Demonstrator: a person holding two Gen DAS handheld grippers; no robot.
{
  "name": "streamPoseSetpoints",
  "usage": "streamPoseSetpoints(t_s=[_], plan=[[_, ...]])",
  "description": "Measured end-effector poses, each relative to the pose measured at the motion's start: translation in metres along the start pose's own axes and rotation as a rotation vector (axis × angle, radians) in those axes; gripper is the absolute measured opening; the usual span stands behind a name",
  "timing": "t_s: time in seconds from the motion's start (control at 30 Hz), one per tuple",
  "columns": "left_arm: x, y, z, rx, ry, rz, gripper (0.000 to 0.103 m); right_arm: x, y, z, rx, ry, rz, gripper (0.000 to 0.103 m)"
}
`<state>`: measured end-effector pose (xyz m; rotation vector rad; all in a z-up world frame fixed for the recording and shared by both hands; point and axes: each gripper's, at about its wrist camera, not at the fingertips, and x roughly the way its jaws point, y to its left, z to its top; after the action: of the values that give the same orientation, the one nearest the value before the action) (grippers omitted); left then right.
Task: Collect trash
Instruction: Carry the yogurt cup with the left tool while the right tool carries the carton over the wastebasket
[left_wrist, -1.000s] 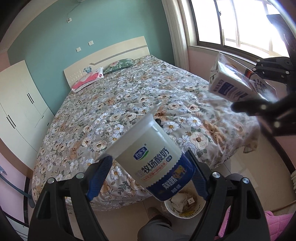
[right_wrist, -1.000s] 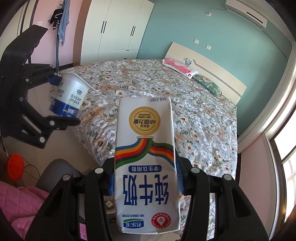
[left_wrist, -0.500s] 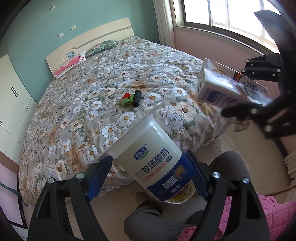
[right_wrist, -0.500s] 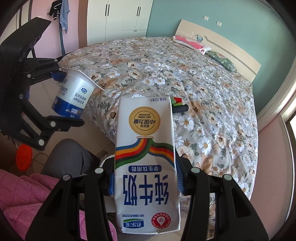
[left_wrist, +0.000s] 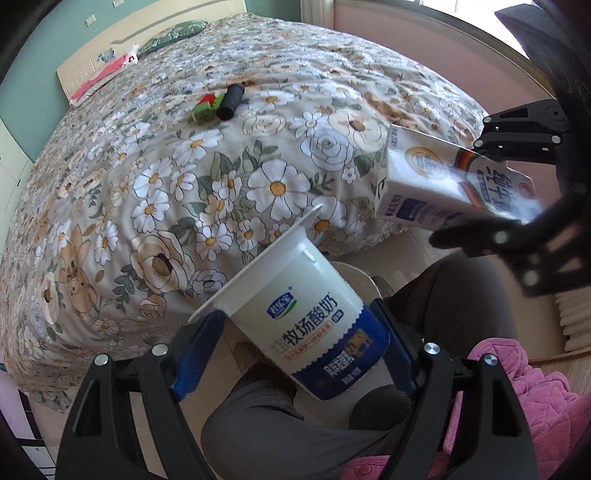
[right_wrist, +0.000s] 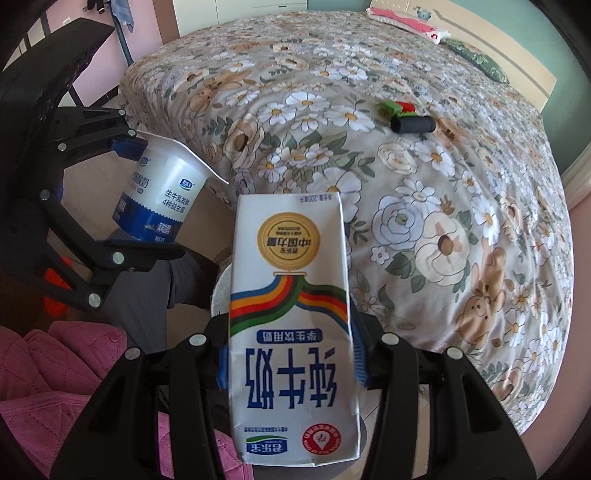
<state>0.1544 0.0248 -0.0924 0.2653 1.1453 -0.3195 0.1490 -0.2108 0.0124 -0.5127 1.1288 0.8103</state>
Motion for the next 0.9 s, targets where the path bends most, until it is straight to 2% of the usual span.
streamPoseSetpoints(t_s=[0.2, 0.6, 0.9], plan=[[0.071, -0.001, -0.014, -0.011, 0.125, -0.04, 0.081, 0.064, -0.004, -0.015, 0.018, 0.101, 0.055, 0.05], [0.186, 0.003, -0.036, -0.097, 0.296, -0.139, 0.081, 0.192, -0.013, -0.046, 0.076, 0.302, 0.14, 0.05], [0.256, 0.003, -0.053, -0.153, 0.411, -0.169, 0.081, 0.272, -0.017, -0.059, 0.138, 0.388, 0.178, 0.05]])
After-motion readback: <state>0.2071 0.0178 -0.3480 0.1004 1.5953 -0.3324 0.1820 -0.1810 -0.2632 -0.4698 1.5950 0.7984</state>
